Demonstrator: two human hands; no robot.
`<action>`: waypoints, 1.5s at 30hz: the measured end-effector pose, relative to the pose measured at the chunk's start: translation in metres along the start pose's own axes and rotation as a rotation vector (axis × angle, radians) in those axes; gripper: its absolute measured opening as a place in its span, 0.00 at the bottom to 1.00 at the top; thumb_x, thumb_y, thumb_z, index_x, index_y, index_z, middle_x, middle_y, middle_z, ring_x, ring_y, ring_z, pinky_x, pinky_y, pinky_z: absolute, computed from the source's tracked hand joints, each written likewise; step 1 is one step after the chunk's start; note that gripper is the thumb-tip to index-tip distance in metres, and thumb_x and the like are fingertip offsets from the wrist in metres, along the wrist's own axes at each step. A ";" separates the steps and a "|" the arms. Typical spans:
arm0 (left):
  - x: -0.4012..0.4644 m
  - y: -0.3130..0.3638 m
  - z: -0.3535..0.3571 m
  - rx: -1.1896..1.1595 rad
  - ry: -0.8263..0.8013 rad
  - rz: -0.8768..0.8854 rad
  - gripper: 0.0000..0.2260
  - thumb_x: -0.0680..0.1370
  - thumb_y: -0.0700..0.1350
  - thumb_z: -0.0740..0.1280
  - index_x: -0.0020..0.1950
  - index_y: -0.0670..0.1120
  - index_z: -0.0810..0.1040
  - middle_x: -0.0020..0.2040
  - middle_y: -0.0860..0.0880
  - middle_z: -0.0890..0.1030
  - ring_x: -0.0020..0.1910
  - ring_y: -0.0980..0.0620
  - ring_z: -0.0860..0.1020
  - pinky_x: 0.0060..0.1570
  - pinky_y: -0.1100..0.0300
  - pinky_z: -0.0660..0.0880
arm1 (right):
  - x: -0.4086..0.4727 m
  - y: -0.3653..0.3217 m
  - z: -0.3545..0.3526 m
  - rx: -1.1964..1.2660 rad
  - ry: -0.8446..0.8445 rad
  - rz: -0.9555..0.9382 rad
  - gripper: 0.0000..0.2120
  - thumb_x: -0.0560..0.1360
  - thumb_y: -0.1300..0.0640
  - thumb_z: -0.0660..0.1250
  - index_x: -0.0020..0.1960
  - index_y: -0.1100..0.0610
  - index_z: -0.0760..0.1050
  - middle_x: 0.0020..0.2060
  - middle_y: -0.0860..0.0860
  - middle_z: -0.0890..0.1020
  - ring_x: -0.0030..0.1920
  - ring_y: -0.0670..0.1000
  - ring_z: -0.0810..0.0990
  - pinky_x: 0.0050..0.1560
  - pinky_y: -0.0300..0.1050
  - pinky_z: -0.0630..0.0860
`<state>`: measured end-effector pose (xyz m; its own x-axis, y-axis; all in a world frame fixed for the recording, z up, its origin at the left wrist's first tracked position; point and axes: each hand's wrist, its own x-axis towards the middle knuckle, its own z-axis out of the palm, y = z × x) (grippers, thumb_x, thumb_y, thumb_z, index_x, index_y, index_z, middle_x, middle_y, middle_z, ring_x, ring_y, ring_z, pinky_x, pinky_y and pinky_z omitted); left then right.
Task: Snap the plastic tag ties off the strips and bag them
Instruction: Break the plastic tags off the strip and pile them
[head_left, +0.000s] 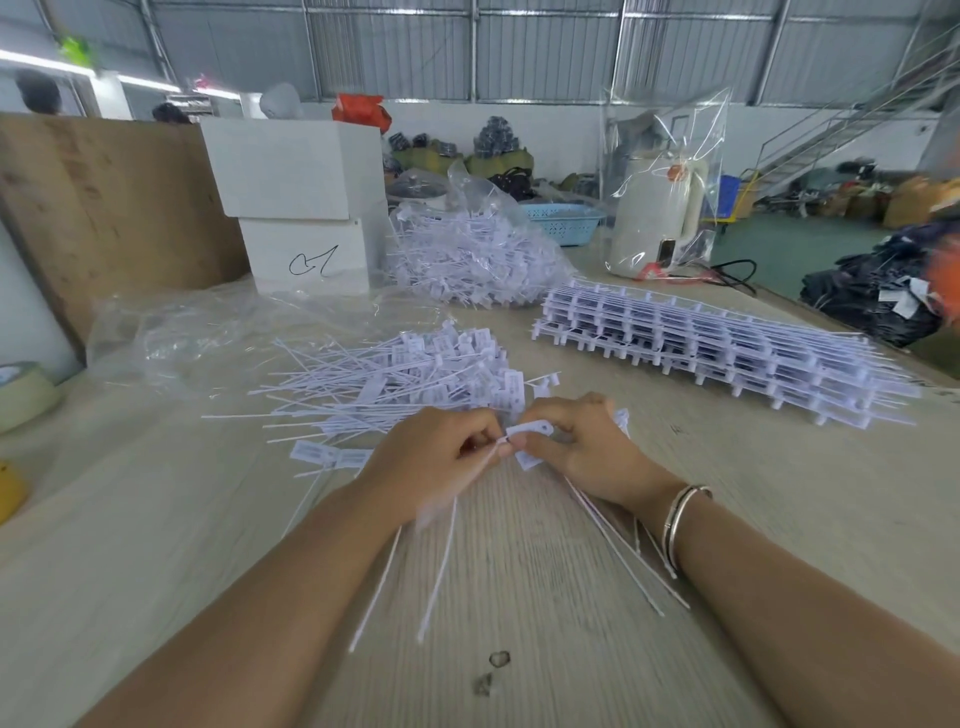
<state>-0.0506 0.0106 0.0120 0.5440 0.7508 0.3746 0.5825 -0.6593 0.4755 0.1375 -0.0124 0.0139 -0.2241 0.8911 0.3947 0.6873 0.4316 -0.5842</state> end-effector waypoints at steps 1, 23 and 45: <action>0.000 -0.001 0.000 0.007 -0.006 0.004 0.07 0.77 0.54 0.65 0.44 0.53 0.78 0.35 0.55 0.79 0.36 0.55 0.78 0.39 0.55 0.73 | 0.000 -0.001 0.000 -0.015 0.004 0.006 0.06 0.76 0.55 0.67 0.43 0.55 0.80 0.40 0.50 0.81 0.45 0.49 0.78 0.64 0.58 0.57; 0.003 -0.012 0.008 -0.347 0.102 -0.078 0.07 0.73 0.46 0.72 0.42 0.57 0.76 0.39 0.60 0.82 0.39 0.63 0.79 0.40 0.73 0.71 | 0.004 0.009 0.008 -0.275 -0.028 -0.022 0.05 0.73 0.45 0.68 0.41 0.43 0.74 0.36 0.39 0.73 0.47 0.43 0.71 0.54 0.50 0.57; 0.004 0.000 -0.001 0.163 0.152 0.000 0.08 0.74 0.44 0.67 0.45 0.53 0.68 0.38 0.58 0.70 0.39 0.55 0.70 0.35 0.60 0.65 | 0.004 0.018 -0.004 -0.625 0.014 -0.036 0.09 0.76 0.52 0.61 0.48 0.41 0.79 0.46 0.39 0.78 0.52 0.44 0.70 0.46 0.41 0.46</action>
<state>-0.0488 0.0137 0.0141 0.4535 0.7403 0.4963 0.6790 -0.6477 0.3456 0.1513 -0.0021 0.0076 -0.2487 0.8738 0.4179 0.9546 0.2942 -0.0469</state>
